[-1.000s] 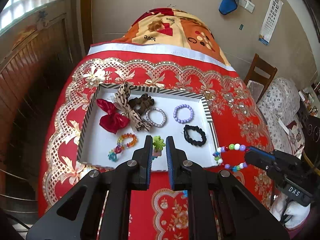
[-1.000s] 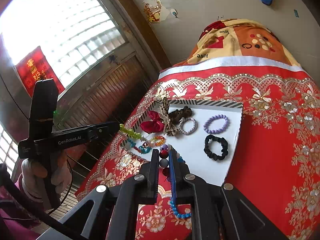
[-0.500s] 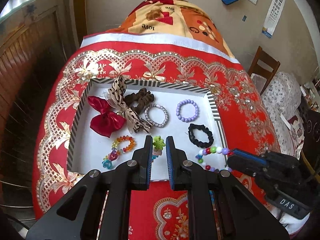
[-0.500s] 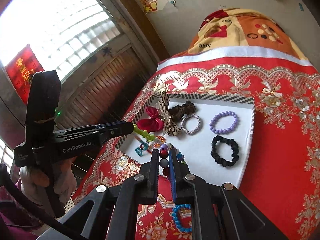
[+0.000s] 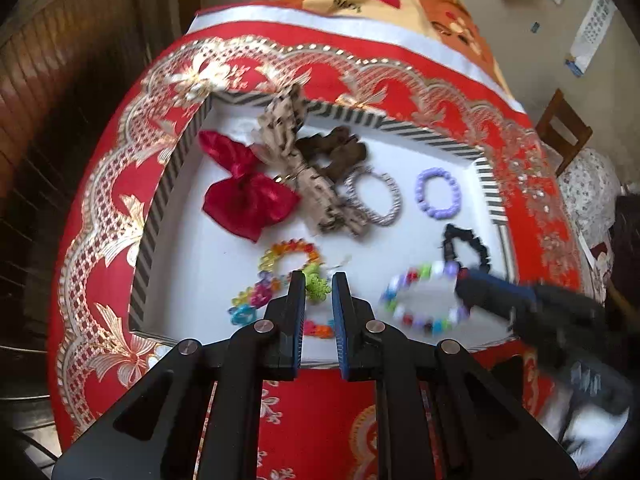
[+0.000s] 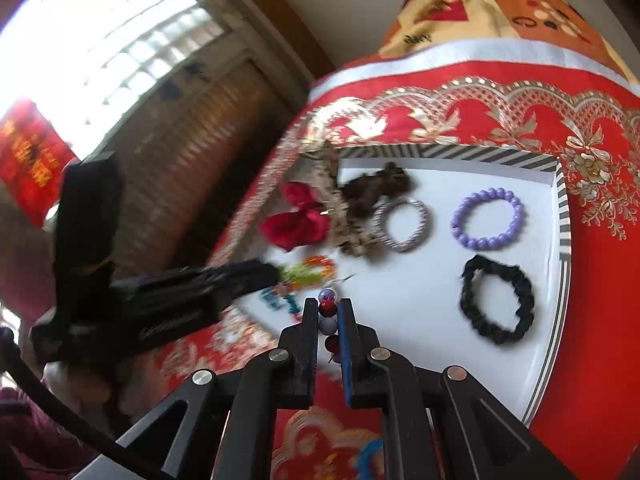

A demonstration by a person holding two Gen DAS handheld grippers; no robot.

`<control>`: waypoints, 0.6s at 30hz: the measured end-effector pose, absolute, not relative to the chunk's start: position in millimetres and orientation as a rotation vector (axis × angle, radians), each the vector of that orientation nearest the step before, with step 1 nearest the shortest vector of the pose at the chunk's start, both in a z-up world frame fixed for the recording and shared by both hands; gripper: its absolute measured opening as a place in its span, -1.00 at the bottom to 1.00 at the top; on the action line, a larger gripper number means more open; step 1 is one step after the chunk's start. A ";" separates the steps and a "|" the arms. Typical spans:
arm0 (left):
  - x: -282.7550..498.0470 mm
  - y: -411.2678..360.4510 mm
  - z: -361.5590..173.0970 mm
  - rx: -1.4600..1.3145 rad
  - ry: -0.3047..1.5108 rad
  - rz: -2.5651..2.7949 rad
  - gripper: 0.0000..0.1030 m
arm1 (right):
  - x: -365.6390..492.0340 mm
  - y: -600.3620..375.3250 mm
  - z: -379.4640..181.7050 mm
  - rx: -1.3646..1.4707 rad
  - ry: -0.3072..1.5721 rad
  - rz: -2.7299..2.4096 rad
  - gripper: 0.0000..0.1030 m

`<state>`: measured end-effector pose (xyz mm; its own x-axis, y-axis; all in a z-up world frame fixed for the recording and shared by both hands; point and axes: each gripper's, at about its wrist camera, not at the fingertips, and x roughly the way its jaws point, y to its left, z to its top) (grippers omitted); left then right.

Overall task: Organize jewelry
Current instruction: 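Lower both held bracelets into the white tray and open both tools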

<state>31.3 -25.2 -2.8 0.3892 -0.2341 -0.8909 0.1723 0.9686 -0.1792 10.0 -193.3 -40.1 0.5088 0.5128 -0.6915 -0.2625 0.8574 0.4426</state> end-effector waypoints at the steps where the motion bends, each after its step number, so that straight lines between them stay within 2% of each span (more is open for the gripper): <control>1: 32.2 -23.2 -6.2 -0.064 1.149 -0.254 -0.77 | 18.0 -197.1 -44.8 0.304 0.939 0.459 -0.83; 14: 48.4 -22.5 -24.0 -0.061 1.168 -0.223 -0.76 | 57.6 -204.6 -84.7 0.245 1.034 0.324 -0.83; 17: 51.2 -23.7 -28.5 -0.063 1.184 -0.222 -0.70 | 56.2 -204.2 -83.1 0.224 1.030 0.316 -0.83; 18: 51.7 -24.1 -29.8 -0.062 1.188 -0.220 -0.59 | 55.4 -204.1 -81.9 0.217 1.029 0.310 -0.83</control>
<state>51.7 -24.1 -29.8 0.3551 -0.2030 -0.9125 0.1379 0.9768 -0.1637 55.4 -204.1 -81.9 0.4784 0.3521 -0.8044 -0.1505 0.9354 0.3199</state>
